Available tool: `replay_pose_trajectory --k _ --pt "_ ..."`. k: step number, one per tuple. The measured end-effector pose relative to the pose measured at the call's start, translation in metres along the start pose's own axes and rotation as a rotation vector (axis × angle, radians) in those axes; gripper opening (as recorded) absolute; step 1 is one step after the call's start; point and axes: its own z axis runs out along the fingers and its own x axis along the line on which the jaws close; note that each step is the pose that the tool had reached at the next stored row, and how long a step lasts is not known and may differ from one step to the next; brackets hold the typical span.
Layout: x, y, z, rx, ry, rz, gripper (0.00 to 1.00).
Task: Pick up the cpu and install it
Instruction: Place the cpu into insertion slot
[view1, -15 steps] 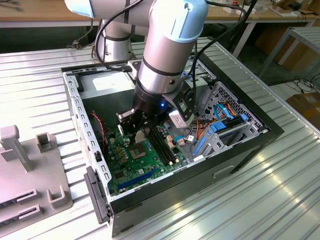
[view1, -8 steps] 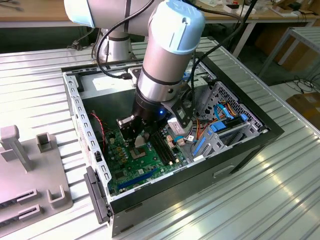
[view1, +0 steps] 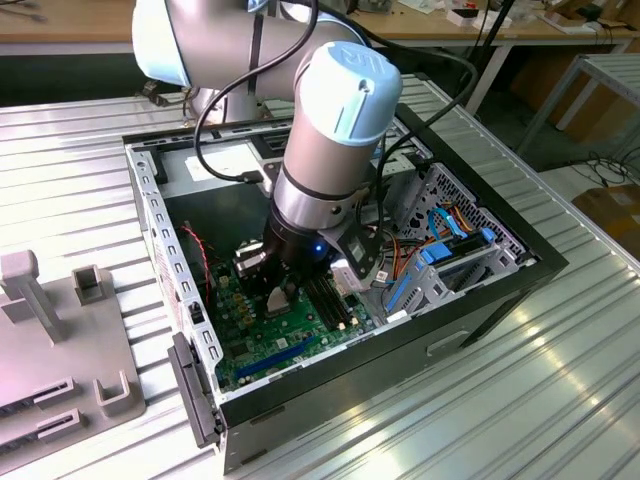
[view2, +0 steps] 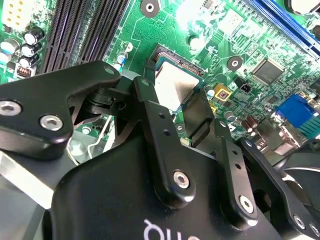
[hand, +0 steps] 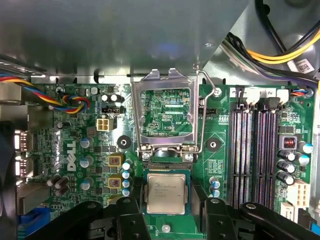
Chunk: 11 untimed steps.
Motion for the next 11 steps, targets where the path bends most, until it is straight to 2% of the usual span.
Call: replay_pose_trajectory --k 4,11 --pt "-0.0003 -0.0001 0.0037 0.0002 -0.0005 0.000 0.47" --pt "-0.0004 -0.0001 0.0048 0.0002 -0.0009 0.000 0.47"
